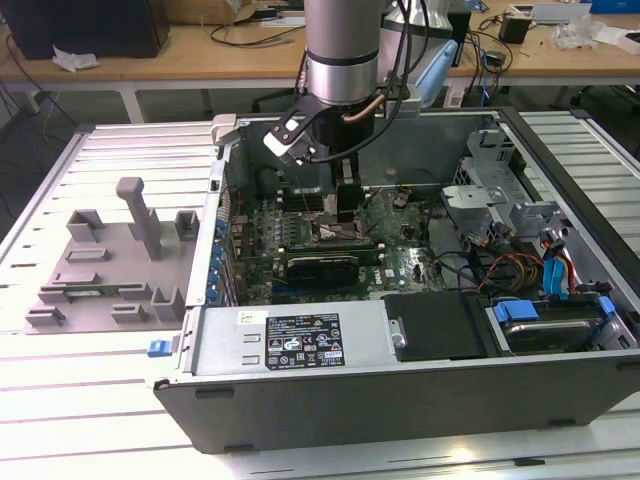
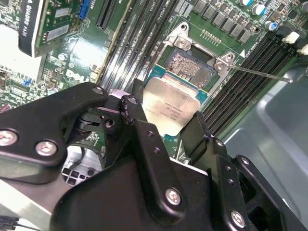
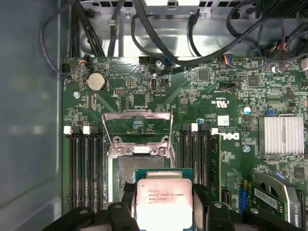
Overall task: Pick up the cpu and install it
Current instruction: 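Place the cpu into insertion slot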
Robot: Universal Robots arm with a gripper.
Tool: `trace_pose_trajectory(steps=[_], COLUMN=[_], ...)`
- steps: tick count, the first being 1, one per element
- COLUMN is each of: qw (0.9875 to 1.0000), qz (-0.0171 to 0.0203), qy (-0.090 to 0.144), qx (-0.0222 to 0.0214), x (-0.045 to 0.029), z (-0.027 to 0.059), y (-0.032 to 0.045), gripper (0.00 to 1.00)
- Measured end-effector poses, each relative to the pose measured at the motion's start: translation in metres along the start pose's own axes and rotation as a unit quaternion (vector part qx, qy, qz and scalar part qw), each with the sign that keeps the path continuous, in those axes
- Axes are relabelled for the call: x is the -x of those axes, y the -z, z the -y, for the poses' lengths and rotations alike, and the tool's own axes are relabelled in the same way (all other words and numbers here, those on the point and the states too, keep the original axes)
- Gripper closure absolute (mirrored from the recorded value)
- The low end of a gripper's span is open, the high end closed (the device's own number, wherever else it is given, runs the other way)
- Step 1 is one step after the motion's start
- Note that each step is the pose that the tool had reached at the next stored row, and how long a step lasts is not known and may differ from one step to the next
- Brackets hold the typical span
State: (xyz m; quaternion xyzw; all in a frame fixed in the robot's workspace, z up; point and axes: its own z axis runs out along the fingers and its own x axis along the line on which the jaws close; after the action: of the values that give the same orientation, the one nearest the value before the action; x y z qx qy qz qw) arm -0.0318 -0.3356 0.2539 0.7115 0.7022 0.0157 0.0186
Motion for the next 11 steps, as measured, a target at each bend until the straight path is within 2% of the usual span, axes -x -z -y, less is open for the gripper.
trace_pose_trajectory(steps=[6, 11], qw=[1.0000, 0.9997], qz=[0.0000, -0.0011], qy=[0.001, 0.023], qx=[0.0000, 0.0001], x=[-0.0036, -0.0085], z=[0.0005, 0.0008], y=[-0.0083, -0.0142], gripper=[0.45, 0.45])
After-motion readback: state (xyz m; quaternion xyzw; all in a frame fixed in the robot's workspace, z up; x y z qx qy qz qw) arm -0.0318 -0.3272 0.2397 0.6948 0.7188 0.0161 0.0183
